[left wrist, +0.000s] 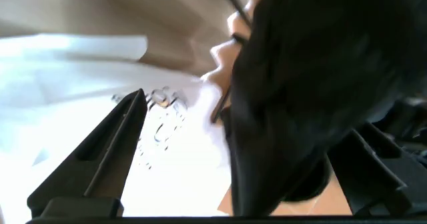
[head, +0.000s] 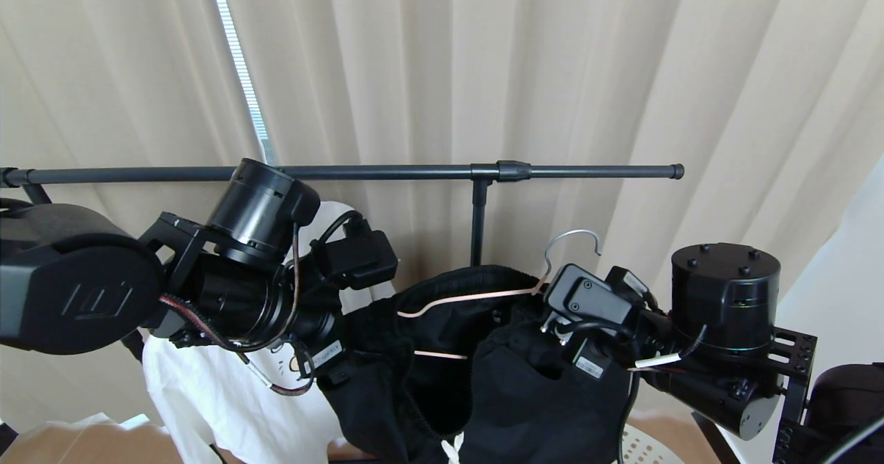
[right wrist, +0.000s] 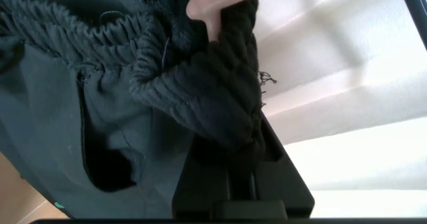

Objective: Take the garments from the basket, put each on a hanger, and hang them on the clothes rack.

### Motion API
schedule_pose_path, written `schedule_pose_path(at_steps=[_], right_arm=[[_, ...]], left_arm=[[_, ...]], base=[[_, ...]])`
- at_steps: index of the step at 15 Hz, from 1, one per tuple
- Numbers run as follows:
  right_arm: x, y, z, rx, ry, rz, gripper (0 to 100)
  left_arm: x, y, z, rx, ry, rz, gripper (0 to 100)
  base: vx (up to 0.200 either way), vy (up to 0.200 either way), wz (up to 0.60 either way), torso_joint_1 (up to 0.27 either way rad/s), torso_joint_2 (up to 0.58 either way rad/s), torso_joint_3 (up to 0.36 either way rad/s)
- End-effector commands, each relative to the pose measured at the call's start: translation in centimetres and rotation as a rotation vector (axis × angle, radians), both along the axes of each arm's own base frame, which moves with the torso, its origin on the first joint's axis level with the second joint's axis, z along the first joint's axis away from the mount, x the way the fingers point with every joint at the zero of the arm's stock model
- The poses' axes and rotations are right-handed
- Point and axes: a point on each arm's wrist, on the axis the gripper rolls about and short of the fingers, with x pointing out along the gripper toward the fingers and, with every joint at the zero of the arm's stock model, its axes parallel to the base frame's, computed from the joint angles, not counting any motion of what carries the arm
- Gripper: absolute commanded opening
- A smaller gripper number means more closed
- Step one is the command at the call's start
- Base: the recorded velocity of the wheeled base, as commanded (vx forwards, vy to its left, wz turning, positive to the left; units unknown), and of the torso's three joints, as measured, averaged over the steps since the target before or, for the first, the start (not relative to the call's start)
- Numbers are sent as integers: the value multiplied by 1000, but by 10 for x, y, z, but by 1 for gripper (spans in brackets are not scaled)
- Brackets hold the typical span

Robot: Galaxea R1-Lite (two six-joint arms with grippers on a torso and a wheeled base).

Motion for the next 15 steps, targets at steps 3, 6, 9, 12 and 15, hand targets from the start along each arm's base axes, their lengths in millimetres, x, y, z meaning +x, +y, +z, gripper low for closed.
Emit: schedule_pose_path(at_steps=[3,6,9,12,15], right_arm=[[0,0,1,1,-3,0,0],[0,0,0,2,-1,-1,0],[0,1,-1,0,1,1,0],[1,2,-3,-5,7,2,0],[0,5,-4,-6,10,12,0]], left_arm=[[0,-4,-3,40,-22,31,100],[2,-14,-1,-16,-36,67,100],[8,-19,0,-70,-67,77,100],[5,-26,-1,-104,-52,84,100],[6,-32,-2,-174,-23,47,100]], base=[[0,0,0,0,0,0],[0,0,0,0,0,0],[0,0,0,0,0,0],[0,0,0,0,0,0],[0,0,0,0,0,0]])
